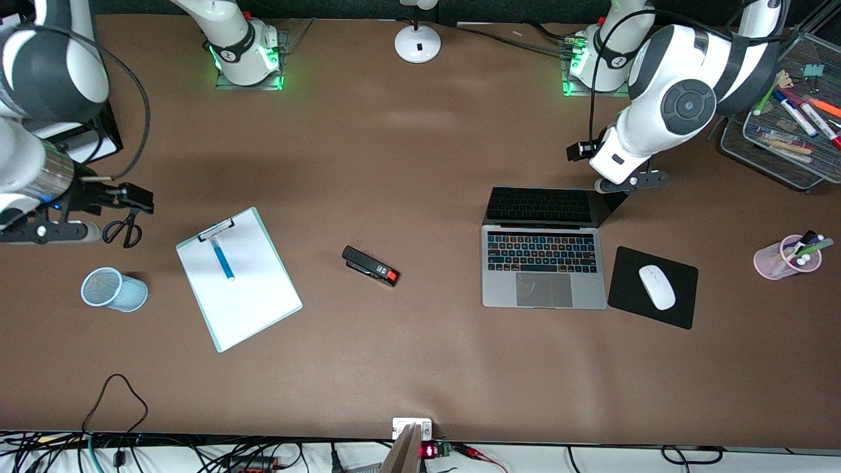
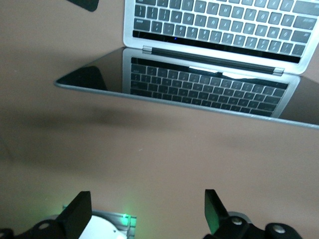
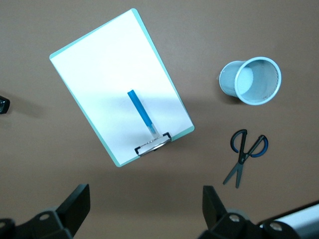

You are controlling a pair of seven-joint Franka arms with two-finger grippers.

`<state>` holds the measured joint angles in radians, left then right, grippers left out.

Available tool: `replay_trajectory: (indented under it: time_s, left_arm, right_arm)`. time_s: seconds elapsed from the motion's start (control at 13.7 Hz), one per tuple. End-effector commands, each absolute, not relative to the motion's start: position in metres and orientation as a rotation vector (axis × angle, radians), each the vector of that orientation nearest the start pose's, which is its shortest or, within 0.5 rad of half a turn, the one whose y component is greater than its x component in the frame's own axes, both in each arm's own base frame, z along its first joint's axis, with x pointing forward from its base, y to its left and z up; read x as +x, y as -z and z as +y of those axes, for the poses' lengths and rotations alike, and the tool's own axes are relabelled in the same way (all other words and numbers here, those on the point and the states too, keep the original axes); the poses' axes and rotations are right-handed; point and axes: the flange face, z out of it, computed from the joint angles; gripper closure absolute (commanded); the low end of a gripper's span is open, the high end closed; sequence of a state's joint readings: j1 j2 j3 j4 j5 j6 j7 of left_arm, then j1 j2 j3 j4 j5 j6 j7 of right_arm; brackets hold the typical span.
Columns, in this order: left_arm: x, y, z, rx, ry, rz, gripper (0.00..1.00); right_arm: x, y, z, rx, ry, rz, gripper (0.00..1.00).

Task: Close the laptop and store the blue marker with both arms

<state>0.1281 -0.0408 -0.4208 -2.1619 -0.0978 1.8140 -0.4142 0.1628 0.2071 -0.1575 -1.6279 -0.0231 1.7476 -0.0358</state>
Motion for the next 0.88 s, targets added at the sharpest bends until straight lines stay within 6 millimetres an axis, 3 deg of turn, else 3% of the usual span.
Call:
replay_trajectory:
  time_s: [0.0,0.15,0.22,0.58,0.8]
  left_arm:
    - [0.468,-0.394,-0.149,-3.096,-0.42,-0.286,0.0]
    - [0.467,-0.382,-0.151,-3.115,-0.362,-0.288,0.0]
    - [0.467,-0.378,-0.151,-3.117,-0.365,-0.291,0.0]
    - [0.467,-0.367,-0.161,-3.138,-0.313,-0.261,0.0]
    - [0.47,-0.355,-0.165,-3.147,-0.327,-0.242,0.0]
  right_arm:
    - [0.625,-0.483,0.004,-3.197,-0.12,-0.06,0.0]
    - [0.626,-0.477,0.006,-3.199,-0.142,-0.066,0.0]
    - [0.631,-0.461,0.009,-3.2,-0.173,-0.069,0.0]
    - [0.638,-0.456,0.011,-3.204,-0.139,-0.089,0.0]
    - [0.651,-0.427,0.012,-3.191,-0.138,-0.304,0.0]
